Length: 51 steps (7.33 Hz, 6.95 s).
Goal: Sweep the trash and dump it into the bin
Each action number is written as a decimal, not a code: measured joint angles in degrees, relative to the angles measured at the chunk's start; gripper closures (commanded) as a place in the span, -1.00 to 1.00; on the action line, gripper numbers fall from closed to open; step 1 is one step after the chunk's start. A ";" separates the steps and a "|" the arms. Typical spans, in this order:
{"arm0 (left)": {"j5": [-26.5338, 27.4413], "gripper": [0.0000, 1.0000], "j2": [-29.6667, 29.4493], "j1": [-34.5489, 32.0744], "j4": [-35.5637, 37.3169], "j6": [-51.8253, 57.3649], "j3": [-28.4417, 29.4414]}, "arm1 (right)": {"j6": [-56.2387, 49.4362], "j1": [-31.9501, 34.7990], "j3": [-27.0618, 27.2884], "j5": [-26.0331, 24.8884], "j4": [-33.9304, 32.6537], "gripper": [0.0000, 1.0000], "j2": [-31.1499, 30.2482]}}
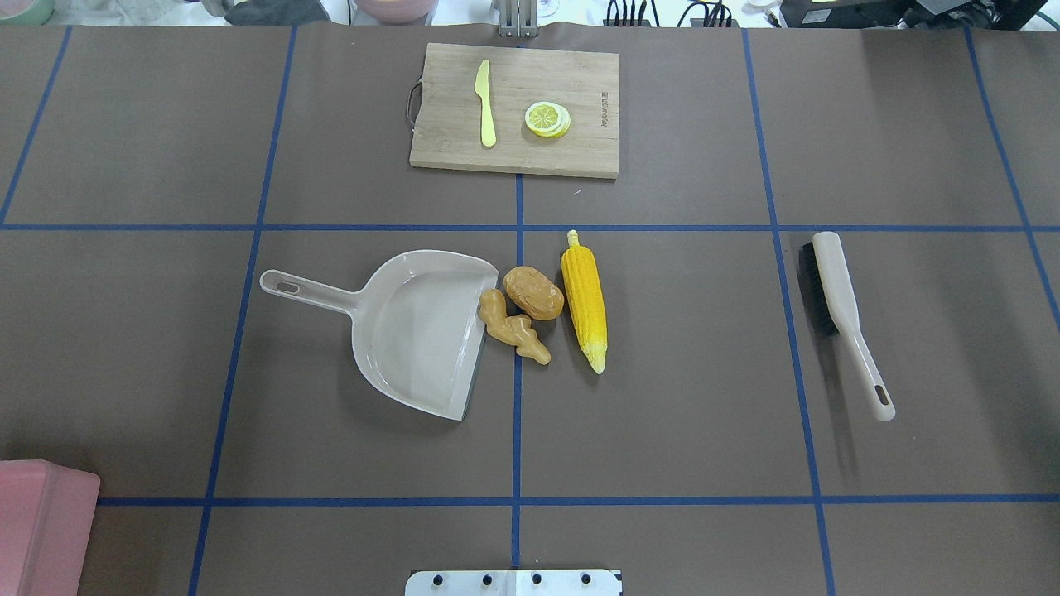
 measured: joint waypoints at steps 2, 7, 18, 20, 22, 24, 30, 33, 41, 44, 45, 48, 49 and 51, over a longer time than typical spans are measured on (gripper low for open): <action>-0.04 -0.99 -0.66 0.21 -1.52 0.00 -1.50 | -0.03 0.10 0.46 1.16 -0.06 -1.00 -0.18; 0.52 -0.99 -6.36 2.97 -2.66 -0.07 -0.91 | 0.06 0.03 3.14 3.46 -0.43 -1.00 -0.54; 21.35 -0.99 -24.86 41.07 -9.76 11.40 -6.50 | 26.80 -37.11 6.71 -4.69 13.28 -1.00 2.16; 25.31 -0.99 -26.14 42.27 -10.36 18.37 -5.52 | 27.58 -40.70 5.98 -5.63 13.37 -1.00 2.48; 25.48 -0.99 -25.50 42.28 -10.73 19.61 -5.85 | 27.68 -42.74 2.91 -6.31 13.27 -1.00 4.94; 25.65 -0.99 -24.24 42.57 -11.12 19.76 -6.18 | 27.81 -43.19 1.66 -6.03 11.57 -1.00 6.16; 20.90 -0.97 -23.75 48.26 -22.98 24.12 -1.85 | 29.20 -45.26 3.81 -4.30 6.88 -0.19 4.93; 13.66 -0.97 -23.81 46.93 -29.50 24.32 1.20 | 28.88 -43.97 4.21 -3.34 6.88 -0.18 4.28; 4.16 -0.97 -27.38 43.33 -32.14 22.79 9.05 | 29.30 -41.55 2.79 -1.92 6.48 1.00 6.68; 4.22 -0.97 -28.76 42.90 -34.19 25.29 12.51 | 29.37 -38.77 8.20 -0.25 0.89 1.00 9.11; 4.26 -0.97 -28.79 42.90 -34.25 25.64 12.79 | 29.36 -38.78 10.05 -0.57 -3.19 1.00 12.19; 4.23 -0.94 -28.86 43.09 -34.06 25.64 13.18 | 26.15 -43.27 12.02 -3.62 -11.54 1.00 20.71; 4.24 -0.94 -28.87 43.22 -34.12 25.56 13.26 | 23.55 -45.12 12.04 -5.74 -12.52 1.00 22.40; 4.30 -0.95 -28.78 43.55 -34.51 25.48 13.52 | 21.28 -48.95 11.72 -9.18 -14.09 1.00 24.96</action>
